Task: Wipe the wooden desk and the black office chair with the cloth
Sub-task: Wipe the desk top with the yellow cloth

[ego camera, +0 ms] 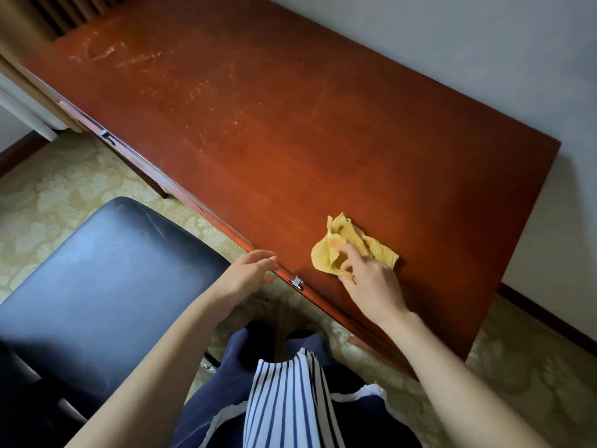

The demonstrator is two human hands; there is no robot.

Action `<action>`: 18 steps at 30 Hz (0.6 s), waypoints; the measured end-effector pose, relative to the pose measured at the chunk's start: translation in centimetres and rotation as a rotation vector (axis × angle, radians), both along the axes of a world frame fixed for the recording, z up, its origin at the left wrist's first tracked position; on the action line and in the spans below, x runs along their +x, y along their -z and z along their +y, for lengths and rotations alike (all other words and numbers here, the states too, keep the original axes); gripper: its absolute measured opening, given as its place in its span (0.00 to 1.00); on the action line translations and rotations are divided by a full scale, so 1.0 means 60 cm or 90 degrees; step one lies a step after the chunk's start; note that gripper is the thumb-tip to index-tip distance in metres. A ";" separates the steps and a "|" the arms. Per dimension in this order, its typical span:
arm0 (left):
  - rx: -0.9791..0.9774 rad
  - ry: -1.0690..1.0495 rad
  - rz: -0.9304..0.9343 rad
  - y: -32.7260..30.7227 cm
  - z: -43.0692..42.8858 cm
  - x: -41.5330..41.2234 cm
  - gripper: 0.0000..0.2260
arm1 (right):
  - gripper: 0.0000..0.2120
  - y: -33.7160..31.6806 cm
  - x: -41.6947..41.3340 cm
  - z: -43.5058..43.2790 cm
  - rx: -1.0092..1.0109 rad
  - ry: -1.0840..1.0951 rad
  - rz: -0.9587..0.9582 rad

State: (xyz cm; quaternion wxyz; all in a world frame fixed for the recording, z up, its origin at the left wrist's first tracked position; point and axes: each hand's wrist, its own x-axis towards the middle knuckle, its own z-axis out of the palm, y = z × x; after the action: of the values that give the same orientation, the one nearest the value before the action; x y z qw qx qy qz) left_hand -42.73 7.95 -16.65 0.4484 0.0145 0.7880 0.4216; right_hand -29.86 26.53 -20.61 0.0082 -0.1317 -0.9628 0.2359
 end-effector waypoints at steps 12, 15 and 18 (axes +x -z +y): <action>-0.054 0.040 0.033 0.020 -0.025 0.006 0.13 | 0.19 0.043 -0.010 0.023 0.003 -0.015 -0.016; -0.061 0.048 0.041 0.023 -0.029 0.007 0.13 | 0.18 0.062 0.013 0.000 0.062 -0.036 0.077; -0.112 0.079 0.124 0.033 -0.036 0.003 0.14 | 0.18 0.061 0.018 0.018 0.110 -0.119 0.138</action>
State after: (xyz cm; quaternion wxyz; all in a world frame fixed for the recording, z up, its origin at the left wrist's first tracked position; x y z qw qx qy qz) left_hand -42.56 5.81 -18.66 0.3949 0.0649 0.8591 0.3189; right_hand -28.79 27.59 -24.28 0.1015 -0.0145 -0.9810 0.1650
